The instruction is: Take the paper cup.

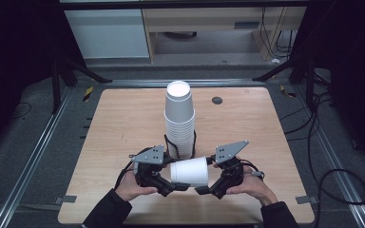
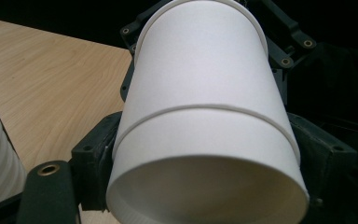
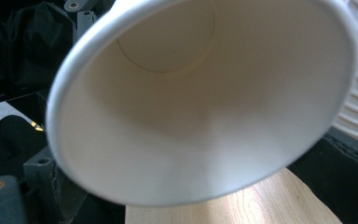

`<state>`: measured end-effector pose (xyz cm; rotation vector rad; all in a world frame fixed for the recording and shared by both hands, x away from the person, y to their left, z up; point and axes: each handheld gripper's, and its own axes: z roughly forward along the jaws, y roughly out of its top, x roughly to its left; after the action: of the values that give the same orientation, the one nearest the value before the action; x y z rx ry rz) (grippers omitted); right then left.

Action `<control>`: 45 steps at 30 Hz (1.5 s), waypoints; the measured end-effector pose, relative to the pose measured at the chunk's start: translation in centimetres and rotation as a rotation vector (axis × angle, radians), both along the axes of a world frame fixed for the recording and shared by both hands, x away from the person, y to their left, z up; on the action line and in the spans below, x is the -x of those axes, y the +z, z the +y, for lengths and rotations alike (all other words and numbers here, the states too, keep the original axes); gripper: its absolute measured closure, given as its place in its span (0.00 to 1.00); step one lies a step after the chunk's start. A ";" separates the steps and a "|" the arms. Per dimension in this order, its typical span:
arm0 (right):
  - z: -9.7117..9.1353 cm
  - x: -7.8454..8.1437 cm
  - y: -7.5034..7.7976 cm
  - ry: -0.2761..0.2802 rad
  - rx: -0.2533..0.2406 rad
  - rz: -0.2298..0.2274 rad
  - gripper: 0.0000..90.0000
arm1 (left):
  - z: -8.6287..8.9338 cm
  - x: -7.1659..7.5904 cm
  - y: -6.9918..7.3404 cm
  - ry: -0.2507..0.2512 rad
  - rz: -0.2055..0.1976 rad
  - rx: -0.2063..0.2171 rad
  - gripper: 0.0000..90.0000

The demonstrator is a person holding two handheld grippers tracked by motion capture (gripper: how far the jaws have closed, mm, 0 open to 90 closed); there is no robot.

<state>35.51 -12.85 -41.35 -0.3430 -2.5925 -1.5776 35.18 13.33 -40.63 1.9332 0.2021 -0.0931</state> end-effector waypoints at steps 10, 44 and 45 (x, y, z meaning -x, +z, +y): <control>0.2 0.0 -0.3 0.008 0.001 -0.003 0.11 | -0.3 0.1 -0.2 -0.008 -0.005 -0.016 0.23; -1.4 -1.2 0.9 -0.038 0.099 -0.053 0.13 | 2.0 -0.4 0.4 0.092 -0.022 -0.149 0.14; -1.3 -1.3 0.9 -0.039 0.114 -0.058 0.13 | 2.0 -0.4 0.3 0.092 -0.022 -0.158 0.14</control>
<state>36.79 -14.14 -40.42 -0.3633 -2.7426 -1.4766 35.62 15.33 -40.28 2.0781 0.2904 0.0053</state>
